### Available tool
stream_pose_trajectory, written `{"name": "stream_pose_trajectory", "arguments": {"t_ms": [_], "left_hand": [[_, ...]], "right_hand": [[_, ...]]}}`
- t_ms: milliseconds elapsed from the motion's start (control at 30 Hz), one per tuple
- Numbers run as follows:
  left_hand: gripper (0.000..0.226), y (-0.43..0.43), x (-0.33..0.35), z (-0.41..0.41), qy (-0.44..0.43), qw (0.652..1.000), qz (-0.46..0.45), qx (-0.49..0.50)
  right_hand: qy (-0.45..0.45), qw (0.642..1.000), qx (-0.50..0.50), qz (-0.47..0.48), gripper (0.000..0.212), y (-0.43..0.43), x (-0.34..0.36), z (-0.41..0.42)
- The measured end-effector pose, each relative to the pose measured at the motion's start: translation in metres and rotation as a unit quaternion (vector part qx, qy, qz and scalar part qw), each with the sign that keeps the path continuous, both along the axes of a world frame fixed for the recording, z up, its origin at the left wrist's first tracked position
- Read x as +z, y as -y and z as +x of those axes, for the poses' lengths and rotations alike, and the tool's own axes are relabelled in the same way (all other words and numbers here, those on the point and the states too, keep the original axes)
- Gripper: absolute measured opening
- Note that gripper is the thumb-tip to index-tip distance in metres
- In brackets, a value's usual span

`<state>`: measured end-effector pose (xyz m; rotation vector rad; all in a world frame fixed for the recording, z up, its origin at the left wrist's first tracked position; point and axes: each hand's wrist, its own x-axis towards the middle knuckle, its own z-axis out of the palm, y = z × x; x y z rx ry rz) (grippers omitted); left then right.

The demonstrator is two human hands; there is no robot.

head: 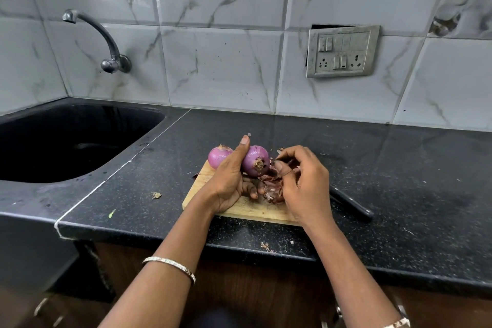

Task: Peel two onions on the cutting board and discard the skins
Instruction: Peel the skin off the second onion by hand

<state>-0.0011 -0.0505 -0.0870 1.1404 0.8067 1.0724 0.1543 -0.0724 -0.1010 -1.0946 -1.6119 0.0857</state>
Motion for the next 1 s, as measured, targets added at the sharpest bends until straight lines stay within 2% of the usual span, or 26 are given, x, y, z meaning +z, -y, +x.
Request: {"name": "stream_pose_trajectory", "arguments": {"t_ms": [100,133,233,433,533,633,700,833,933,1000], "left_hand": [[0.060,-0.001,-0.002,-0.001,0.025,0.999,0.019,0.027],[0.055,-0.001,-0.003,-0.002,0.034,0.998,0.030,0.032],[0.057,0.000,-0.002,-0.003,0.040,0.998,0.044,0.024],[0.058,0.002,0.003,-0.004,0.061,0.998,0.001,0.019],[0.051,0.001,0.003,-0.005,0.075,0.996,-0.035,0.013],[0.022,-0.001,0.004,-0.006,0.095,0.994,-0.042,0.025],[0.013,-0.002,0.004,-0.005,0.102,0.994,-0.045,0.021],[0.026,-0.006,0.002,-0.004,0.094,0.994,-0.050,0.014],[0.044,-0.009,-0.001,-0.003,0.077,0.996,-0.049,0.013],[0.046,-0.010,-0.003,-0.003,0.061,0.997,-0.039,0.013]], "right_hand": [[-0.011,0.999,-0.031,0.009,0.038,0.004,0.003,0.002],[-0.019,0.999,-0.033,0.012,0.036,0.005,0.004,0.002],[-0.048,0.997,-0.051,0.025,0.005,0.008,0.003,0.001],[-0.032,0.997,-0.059,0.027,0.027,0.009,0.006,0.002],[-0.047,0.995,-0.089,-0.005,0.018,0.014,0.009,0.012],[0.019,0.978,-0.192,-0.073,0.011,0.014,0.009,0.039],[0.085,0.949,-0.260,-0.159,0.015,0.014,0.010,0.061],[0.153,0.908,-0.246,-0.301,0.035,0.018,0.018,0.084],[0.203,0.890,-0.224,-0.341,0.029,0.018,0.021,0.081],[0.211,0.883,-0.221,-0.357,0.023,0.016,0.022,0.078]]}}
